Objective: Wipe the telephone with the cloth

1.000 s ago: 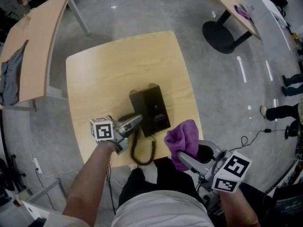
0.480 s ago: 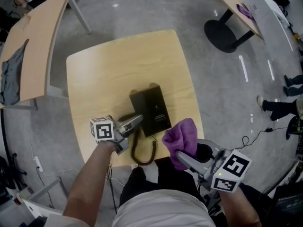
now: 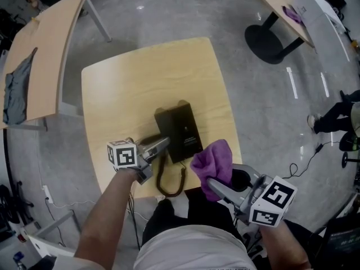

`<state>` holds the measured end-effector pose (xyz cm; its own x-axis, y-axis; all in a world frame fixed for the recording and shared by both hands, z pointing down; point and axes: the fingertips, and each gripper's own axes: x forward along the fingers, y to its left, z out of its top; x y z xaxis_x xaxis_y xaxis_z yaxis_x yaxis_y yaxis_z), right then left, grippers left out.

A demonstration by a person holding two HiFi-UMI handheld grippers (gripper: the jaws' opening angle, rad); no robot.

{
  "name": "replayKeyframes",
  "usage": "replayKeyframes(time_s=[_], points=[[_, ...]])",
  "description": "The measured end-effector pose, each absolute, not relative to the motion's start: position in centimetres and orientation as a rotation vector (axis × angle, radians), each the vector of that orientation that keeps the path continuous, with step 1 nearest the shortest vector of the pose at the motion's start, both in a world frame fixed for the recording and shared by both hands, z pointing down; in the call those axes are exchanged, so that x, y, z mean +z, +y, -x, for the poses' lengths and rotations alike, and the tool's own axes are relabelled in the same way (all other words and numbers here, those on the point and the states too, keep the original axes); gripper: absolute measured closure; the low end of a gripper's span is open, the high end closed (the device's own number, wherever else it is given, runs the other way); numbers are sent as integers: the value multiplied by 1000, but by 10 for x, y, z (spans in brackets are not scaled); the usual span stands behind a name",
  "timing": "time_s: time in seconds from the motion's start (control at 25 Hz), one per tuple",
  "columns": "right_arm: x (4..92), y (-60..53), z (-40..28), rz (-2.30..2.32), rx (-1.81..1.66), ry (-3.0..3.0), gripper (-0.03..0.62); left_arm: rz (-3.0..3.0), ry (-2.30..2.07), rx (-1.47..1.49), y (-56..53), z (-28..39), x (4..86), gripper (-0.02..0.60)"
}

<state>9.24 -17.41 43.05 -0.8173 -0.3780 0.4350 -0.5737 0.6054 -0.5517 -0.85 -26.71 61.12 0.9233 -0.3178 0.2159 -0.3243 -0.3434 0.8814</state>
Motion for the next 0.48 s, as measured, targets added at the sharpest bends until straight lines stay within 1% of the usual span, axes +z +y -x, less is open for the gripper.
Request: replayKeyframes(time_s=[0.12, 0.2, 0.32, 0.48], points=[[433, -176, -93, -773, 1011, -2563, 477, -1956, -489, 41, -267, 10, 613, 437], [433, -178, -94, -766, 1000, -2569, 477, -1960, -499, 70, -264, 12, 613, 415], [433, -179, -95, -744, 985, -2580, 477, -1961, -531, 88, -261, 19, 610, 399], [431, -183, -95, -706, 967, -2608, 477, -1943, -639, 84, -259, 41, 604, 396]])
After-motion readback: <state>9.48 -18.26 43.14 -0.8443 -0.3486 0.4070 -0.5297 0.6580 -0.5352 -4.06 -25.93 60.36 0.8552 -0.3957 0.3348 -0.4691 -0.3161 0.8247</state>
